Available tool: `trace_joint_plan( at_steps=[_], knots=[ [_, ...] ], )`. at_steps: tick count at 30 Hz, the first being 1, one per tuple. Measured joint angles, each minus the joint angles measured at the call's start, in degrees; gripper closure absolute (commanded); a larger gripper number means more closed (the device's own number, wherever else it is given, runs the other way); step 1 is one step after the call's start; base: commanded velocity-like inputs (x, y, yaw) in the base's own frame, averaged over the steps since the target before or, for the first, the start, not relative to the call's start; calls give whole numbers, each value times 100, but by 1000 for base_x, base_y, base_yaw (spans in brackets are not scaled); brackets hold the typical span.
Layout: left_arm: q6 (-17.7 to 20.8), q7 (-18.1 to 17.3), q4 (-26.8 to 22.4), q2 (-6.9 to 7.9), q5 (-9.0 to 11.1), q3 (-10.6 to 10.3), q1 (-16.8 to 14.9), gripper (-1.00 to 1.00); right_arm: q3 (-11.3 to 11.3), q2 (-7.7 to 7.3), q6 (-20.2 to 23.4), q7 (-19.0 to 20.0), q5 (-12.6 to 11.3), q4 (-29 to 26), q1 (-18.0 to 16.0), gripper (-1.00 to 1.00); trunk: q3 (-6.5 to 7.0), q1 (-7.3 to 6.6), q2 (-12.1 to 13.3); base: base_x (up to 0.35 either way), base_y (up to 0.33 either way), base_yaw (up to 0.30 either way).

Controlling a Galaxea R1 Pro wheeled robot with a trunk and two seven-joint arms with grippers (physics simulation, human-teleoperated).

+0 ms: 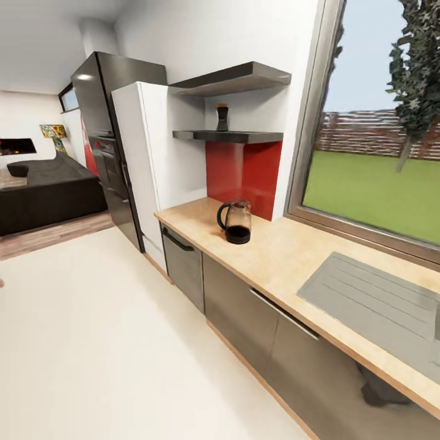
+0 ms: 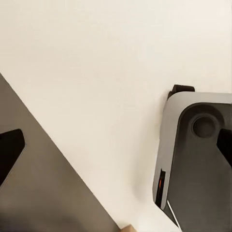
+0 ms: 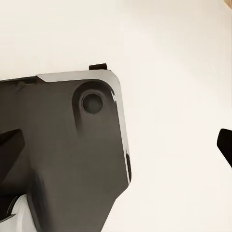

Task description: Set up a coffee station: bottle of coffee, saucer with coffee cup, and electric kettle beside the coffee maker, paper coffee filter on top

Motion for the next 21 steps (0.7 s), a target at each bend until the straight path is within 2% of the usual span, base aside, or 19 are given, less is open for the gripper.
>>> trace_joint_plan(
  at_steps=[16, 21],
  knots=[
    [-9, -3, -2, 3, 0, -2, 0, -100, 4, 13, 5, 1, 8, -8, 2, -100, 0, 0, 0, 295, 192, 277],
    [-12, -7, 0, 3, -2, -1, -2, -100, 32, 53, 8, 29, 8, -41, 1, -100, 0, 0, 0, 302, 178, 47]
  ],
)
